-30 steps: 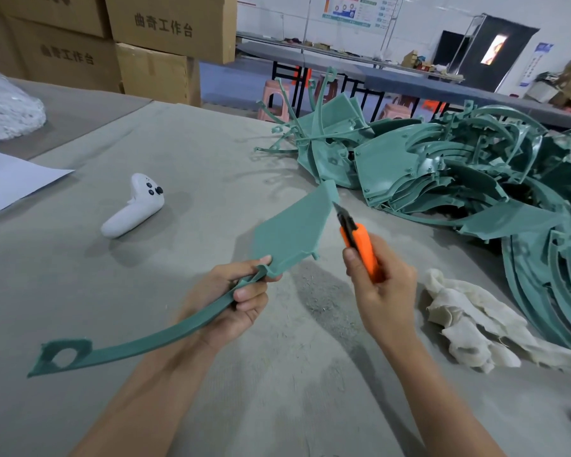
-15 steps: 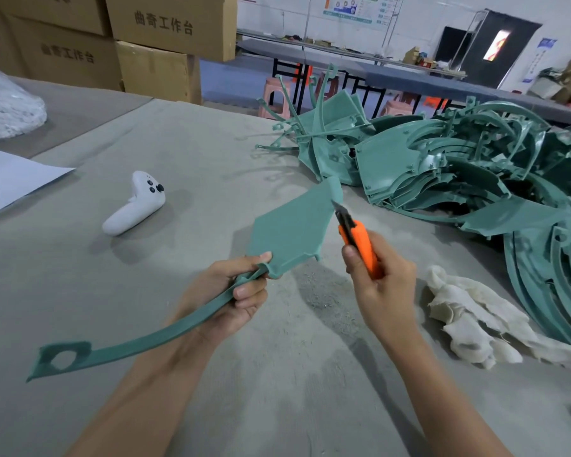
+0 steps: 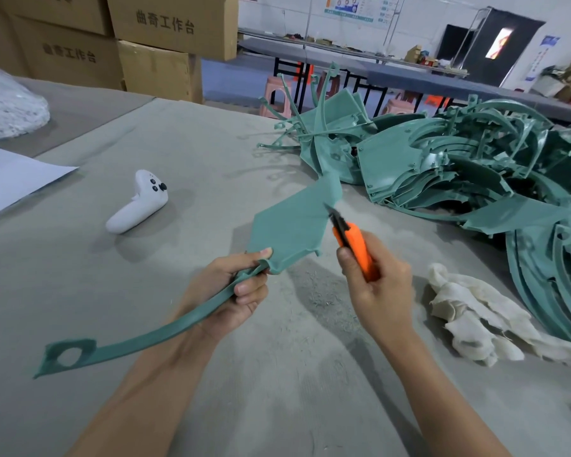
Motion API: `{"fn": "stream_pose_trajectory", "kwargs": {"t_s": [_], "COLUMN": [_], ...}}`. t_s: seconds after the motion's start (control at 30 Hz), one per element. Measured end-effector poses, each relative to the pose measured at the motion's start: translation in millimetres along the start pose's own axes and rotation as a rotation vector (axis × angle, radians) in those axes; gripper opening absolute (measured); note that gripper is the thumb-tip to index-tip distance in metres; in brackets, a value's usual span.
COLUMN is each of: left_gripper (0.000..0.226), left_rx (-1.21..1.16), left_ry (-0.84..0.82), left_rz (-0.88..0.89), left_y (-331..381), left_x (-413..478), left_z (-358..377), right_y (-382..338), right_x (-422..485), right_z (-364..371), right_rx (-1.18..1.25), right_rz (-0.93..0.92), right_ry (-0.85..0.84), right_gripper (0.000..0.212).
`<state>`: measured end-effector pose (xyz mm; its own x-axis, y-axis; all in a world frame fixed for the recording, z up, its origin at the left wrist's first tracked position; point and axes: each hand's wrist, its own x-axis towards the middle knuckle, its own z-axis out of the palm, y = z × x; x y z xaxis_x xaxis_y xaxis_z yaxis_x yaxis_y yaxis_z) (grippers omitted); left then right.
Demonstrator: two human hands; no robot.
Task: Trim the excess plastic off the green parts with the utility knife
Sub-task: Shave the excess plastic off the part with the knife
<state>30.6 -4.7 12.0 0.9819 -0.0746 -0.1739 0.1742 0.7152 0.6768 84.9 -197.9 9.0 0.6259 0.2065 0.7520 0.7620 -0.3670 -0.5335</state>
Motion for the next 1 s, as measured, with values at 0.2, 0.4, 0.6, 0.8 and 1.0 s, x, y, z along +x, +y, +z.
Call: {"fn": "stream_pose_trajectory", "kwargs": {"t_s": [0.2, 0.4, 0.6, 0.8, 1.0], "left_gripper": [0.008, 0.006, 0.019, 0.013, 0.043], "left_rx": [-0.012, -0.029, -0.092, -0.109, -0.262], "left_ry": [0.014, 0.016, 0.024, -0.016, -0.118], "left_rz": [0.068, 0.075, 0.019, -0.066, -0.121], "left_y": [3, 5, 3, -3, -8], "left_x": [1, 1, -1, -2, -2], "left_z": [-5, -5, 0, 4, 5], "right_y": [-8, -10, -1, 7, 3], "right_x": [-8, -10, 8, 9, 6], "right_z": [-1, -2, -8, -3, 2], "right_rx": [0.083, 0.131, -0.007, -0.072, -0.072], "right_rz": [-0.029, 0.012, 0.071, 0.115, 0.112], "right_ry": [-0.129, -0.074, 0.119, 0.099, 0.111], "right_gripper": [0.021, 0.020, 0.011, 0.019, 0.023]}}
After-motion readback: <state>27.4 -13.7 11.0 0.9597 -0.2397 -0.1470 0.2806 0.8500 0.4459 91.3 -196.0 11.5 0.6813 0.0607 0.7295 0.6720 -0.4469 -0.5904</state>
